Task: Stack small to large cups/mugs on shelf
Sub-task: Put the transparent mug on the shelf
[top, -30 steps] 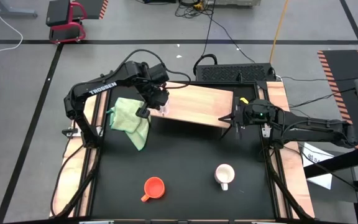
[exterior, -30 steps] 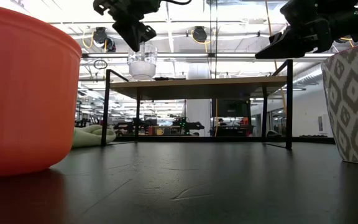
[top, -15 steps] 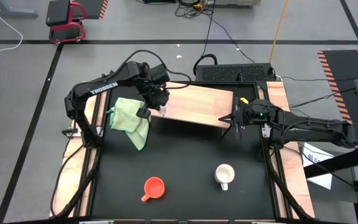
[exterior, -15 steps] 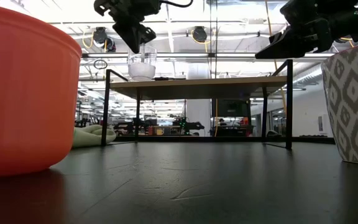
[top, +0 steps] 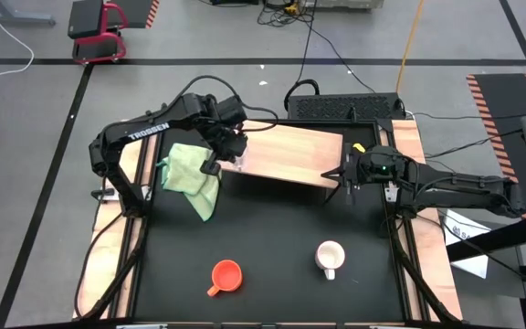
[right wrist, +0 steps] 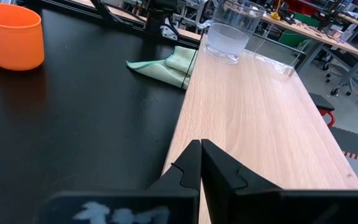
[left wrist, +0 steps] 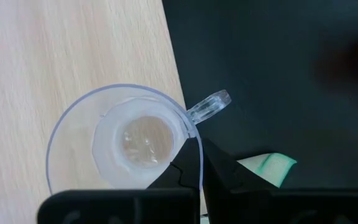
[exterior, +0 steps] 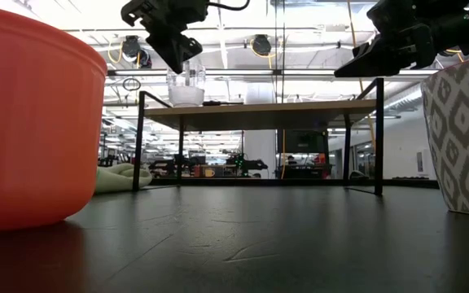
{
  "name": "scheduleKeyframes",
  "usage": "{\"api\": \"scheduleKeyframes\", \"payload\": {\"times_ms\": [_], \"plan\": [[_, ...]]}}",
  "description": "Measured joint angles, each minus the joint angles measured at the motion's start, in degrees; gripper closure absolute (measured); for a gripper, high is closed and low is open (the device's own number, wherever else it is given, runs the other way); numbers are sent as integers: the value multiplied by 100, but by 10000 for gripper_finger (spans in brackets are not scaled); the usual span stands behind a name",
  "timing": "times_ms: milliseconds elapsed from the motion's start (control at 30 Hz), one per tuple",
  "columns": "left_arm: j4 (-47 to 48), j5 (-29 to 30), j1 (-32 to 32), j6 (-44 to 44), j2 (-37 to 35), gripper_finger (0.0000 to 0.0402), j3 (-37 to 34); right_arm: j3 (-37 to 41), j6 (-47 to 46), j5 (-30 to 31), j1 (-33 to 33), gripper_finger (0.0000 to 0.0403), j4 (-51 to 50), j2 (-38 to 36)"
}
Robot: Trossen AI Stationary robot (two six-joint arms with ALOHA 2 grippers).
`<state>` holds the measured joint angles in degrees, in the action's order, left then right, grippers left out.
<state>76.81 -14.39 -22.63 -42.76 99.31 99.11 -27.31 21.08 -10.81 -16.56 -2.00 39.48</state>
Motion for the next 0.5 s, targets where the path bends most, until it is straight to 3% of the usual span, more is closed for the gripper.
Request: {"api": "scheduleKeyframes", "payload": {"times_ms": [333, 500], "plan": [[-40, 60, -7, -21, -28, 400, -28, 0, 9, 0, 0, 403, 2, 0], [-14, 228, 23, -80, -3, 379, 39, 0, 15, 0, 0, 403, 2, 0]]}}
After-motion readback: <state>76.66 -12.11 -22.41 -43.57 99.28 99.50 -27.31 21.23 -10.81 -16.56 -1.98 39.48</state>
